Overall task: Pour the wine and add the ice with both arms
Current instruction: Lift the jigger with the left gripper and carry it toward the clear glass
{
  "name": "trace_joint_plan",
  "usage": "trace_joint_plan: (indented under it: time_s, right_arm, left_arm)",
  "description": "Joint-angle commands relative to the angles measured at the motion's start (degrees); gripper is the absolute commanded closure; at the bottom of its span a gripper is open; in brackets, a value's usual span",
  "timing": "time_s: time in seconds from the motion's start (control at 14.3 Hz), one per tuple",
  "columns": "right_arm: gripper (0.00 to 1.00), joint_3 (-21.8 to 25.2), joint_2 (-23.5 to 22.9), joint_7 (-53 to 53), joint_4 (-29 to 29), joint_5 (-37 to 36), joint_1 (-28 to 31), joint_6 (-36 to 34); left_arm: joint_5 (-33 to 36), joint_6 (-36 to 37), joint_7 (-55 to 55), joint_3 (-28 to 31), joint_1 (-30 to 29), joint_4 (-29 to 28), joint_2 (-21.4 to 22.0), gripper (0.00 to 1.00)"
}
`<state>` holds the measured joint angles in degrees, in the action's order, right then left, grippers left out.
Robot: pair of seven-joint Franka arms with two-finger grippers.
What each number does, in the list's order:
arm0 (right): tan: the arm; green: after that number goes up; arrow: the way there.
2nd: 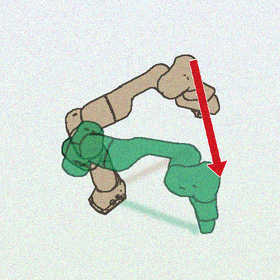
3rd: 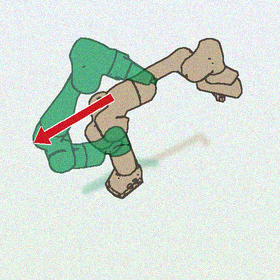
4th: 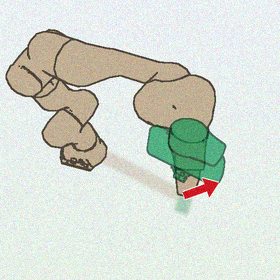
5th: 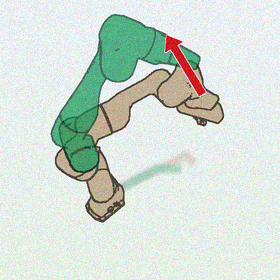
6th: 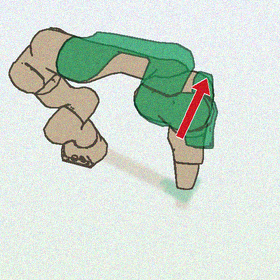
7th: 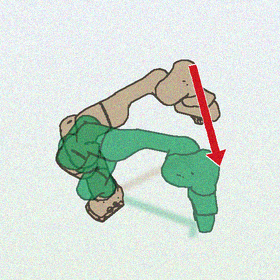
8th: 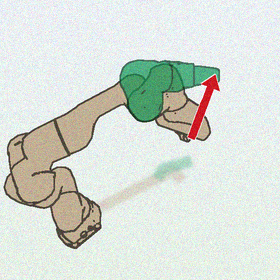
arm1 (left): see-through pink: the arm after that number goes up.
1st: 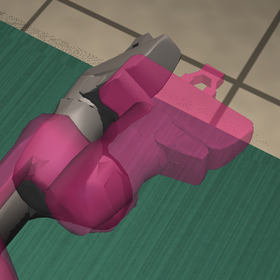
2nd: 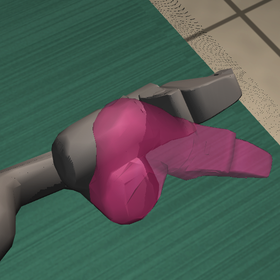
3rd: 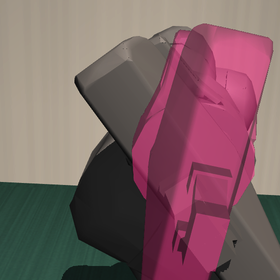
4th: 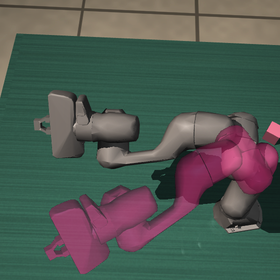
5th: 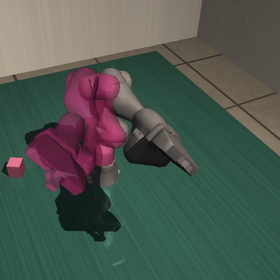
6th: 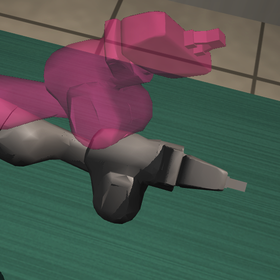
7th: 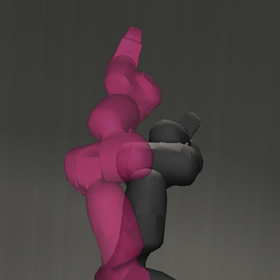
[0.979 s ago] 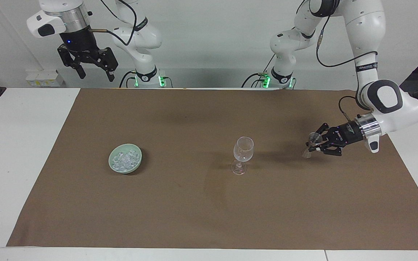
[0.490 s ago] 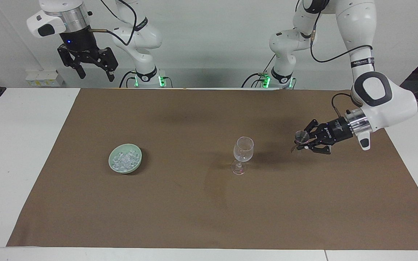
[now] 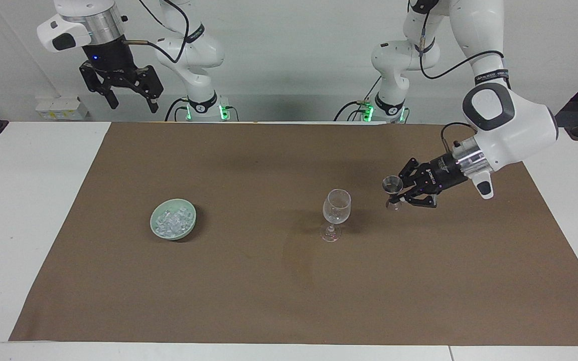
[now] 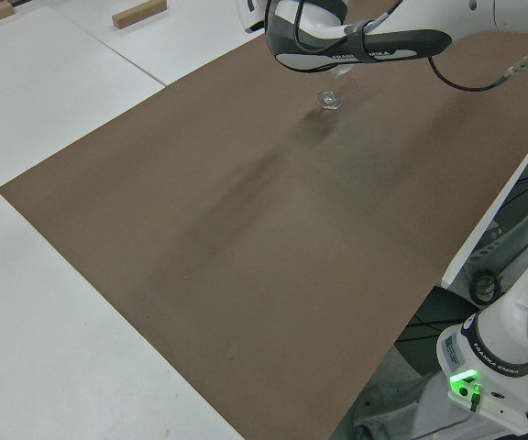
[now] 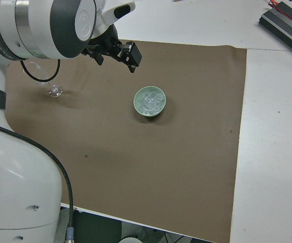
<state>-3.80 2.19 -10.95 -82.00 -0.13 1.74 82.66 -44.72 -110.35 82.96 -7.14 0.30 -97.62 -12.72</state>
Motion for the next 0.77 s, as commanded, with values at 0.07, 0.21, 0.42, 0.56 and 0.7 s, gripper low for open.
trace_joint_plan:
  time_s: [0.07, 0.21, 0.42, 0.56, 0.7]
  right_arm:
    - [0.00, -0.3, 1.1, 1.0, -1.1, 1.3, 1.0, -0.3]
    - [0.00, -0.3, 1.0, 1.0, -1.1, 1.4, 1.0, -0.3]
    - [0.00, -0.3, 1.1, 1.0, -1.1, 1.3, 1.0, -0.4]
    - [0.00, -0.3, 1.1, 1.0, -1.1, 1.3, 1.0, -0.3]
    - [0.00, -0.3, 1.1, 1.0, -1.1, 1.3, 1.0, -0.3]
  left_arm:
    - [7.4, -5.3, 4.4, 0.8, 5.9, 0.7, 0.0, 1.00]
    - [9.8, -5.7, 4.5, 0.8, 7.0, 0.8, 0.0, 1.00]
    - [12.4, -6.4, 4.5, 0.8, 8.1, 0.9, -0.1, 1.00]
    - [14.1, -8.2, 5.0, 0.8, 9.4, 1.5, -0.4, 1.00]
    - [17.3, -8.6, 5.1, 0.8, 10.6, 1.6, -0.5, 1.00]
